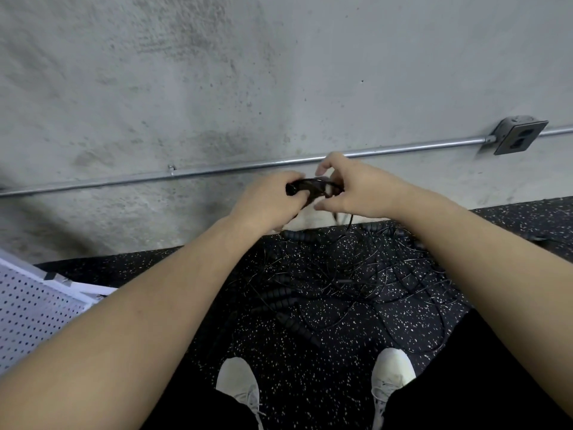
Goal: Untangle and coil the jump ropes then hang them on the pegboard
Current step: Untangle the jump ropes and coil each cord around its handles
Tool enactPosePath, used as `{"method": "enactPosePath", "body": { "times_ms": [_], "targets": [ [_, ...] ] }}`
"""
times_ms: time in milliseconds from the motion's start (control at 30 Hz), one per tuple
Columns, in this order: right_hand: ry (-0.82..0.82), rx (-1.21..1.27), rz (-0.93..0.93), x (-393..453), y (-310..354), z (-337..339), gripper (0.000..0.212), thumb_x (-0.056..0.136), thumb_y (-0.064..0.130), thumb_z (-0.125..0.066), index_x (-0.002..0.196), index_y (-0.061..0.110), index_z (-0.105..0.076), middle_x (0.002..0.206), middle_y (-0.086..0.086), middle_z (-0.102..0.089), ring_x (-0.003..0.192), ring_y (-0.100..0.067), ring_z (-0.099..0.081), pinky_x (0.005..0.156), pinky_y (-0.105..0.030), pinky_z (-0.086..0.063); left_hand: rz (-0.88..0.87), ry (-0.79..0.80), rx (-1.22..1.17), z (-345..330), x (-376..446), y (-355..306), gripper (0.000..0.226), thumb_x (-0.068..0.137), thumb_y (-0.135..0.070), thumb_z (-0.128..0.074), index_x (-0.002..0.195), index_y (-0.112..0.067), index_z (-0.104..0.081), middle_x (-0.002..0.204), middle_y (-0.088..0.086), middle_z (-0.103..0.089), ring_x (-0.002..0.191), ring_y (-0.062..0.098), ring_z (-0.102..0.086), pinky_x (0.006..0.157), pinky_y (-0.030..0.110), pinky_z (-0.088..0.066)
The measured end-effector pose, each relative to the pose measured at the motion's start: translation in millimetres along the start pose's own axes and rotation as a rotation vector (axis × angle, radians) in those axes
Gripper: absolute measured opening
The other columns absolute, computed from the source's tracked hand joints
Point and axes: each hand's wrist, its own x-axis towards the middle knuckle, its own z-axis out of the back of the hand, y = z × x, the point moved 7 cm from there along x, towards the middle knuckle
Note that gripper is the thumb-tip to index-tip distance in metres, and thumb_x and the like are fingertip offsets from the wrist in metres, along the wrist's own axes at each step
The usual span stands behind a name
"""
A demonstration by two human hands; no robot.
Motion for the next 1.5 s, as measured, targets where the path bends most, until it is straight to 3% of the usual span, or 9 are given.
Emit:
{"method": "enactPosePath", "body": {
  "times_ms": [100, 267, 467, 600, 933, 1100, 1200, 1367, 1500],
  "targets": [
    [0.078, 0.048, -0.078, -3, -21, -4, 0.046, 0.081, 0.038, -0.082, 0.119, 0.034, -0.055, 0.095, 0.01, -0.063, 0.085, -0.012, -0.061, 0.082, -0.029, -0.047, -0.003, -0.007, -0.054, 5, 0, 9, 0.04, 0.1, -0.041, -0.052, 0.134, -0.061, -0.054, 0.091, -0.016, -0.07, 0.055, 0.01, -0.07, 0.058, 0.029, -0.06],
    [0.014, 0.373, -0.151, -9, -46, 5, 0.024, 0.084, 0.033, -0.081, 0.107, 0.029, -0.072, 0.081, 0.011, -0.065, 0.077, -0.009, -0.056, 0.075, -0.026, -0.042, 0.127, 0.068, -0.529, 8, -3, 22, 0.025, 0.102, -0.03, -0.06, 0.121, -0.044, -0.069, 0.105, 0.0, -0.067, 0.078, 0.027, -0.073, 0.059, 0.034, -0.063],
    [0.052, 0.496, -0.188, -14, -45, -3, 0.016, 0.091, 0.037, -0.072, 0.094, 0.022, -0.076, 0.092, 0.011, -0.076, 0.095, -0.008, -0.07, 0.098, -0.038, -0.055, 0.167, 0.093, -0.729, 12, -8, 23, 0.02, 0.103, -0.026, -0.06, 0.117, -0.036, -0.071, 0.112, 0.002, -0.062, 0.08, 0.029, -0.07, 0.061, 0.036, -0.063],
    [0.121, 0.578, -0.168, -13, -25, -16, 0.02, 0.09, 0.039, -0.072, 0.098, 0.021, -0.072, 0.088, 0.001, -0.074, 0.081, -0.008, -0.07, 0.092, -0.035, -0.059, 0.166, 0.045, -0.726, 12, -4, 22, 0.023, 0.103, -0.025, -0.059, 0.118, -0.04, -0.068, 0.11, 0.004, -0.062, 0.077, 0.03, -0.07, 0.061, 0.034, -0.062],
    [0.157, 0.735, -0.427, -12, -28, -44, 0.035, 0.097, 0.051, -0.059, 0.113, 0.021, -0.067, 0.105, 0.003, -0.075, 0.099, -0.014, -0.069, 0.093, -0.038, -0.057, 0.07, 0.054, -0.59, 5, -2, 14, 0.031, 0.104, -0.021, -0.057, 0.13, -0.036, -0.064, 0.091, 0.005, -0.062, 0.072, 0.025, -0.067, 0.064, 0.035, -0.064],
    [-0.039, 1.121, -0.405, 3, -23, -38, 0.012, 0.098, 0.024, -0.064, 0.108, 0.016, -0.066, 0.097, 0.001, -0.078, 0.101, -0.019, -0.072, 0.093, -0.039, -0.056, 0.035, 0.06, -0.574, 4, -4, 10, 0.035, 0.102, -0.026, -0.061, 0.131, -0.046, -0.062, 0.099, 0.005, -0.069, 0.078, 0.031, -0.074, 0.07, 0.042, -0.065],
    [-0.092, 1.216, -0.382, 5, -26, -35, 0.008, 0.101, 0.015, -0.059, 0.109, 0.014, -0.061, 0.078, 0.002, -0.069, 0.079, -0.013, -0.068, 0.094, -0.04, -0.057, 0.04, 0.036, -0.538, 7, -3, 12, 0.038, 0.102, -0.028, -0.061, 0.136, -0.044, -0.06, 0.098, 0.003, -0.068, 0.076, 0.026, -0.072, 0.068, 0.038, -0.065],
    [-0.058, 0.706, -0.308, 1, -40, -27, 0.013, 0.101, 0.025, -0.06, 0.107, 0.017, -0.068, 0.069, 0.004, -0.058, 0.065, -0.01, -0.051, 0.069, -0.024, -0.051, 0.202, -0.047, -0.638, 18, 4, 42, 0.036, 0.103, -0.027, -0.06, 0.137, -0.037, -0.062, 0.115, 0.001, -0.061, 0.086, 0.025, -0.068, 0.065, 0.041, -0.065],
    [0.172, 0.179, -0.3, -11, -60, -38, 0.015, 0.102, 0.024, -0.057, 0.103, 0.012, -0.067, 0.076, 0.006, -0.065, 0.058, -0.004, -0.052, 0.055, -0.014, -0.043, 0.304, -0.055, -0.801, 21, 3, 65, 0.022, 0.103, -0.024, -0.061, 0.115, -0.038, -0.072, 0.121, 0.001, -0.06, 0.092, 0.026, -0.066, 0.066, 0.042, -0.064]
  ]
}}
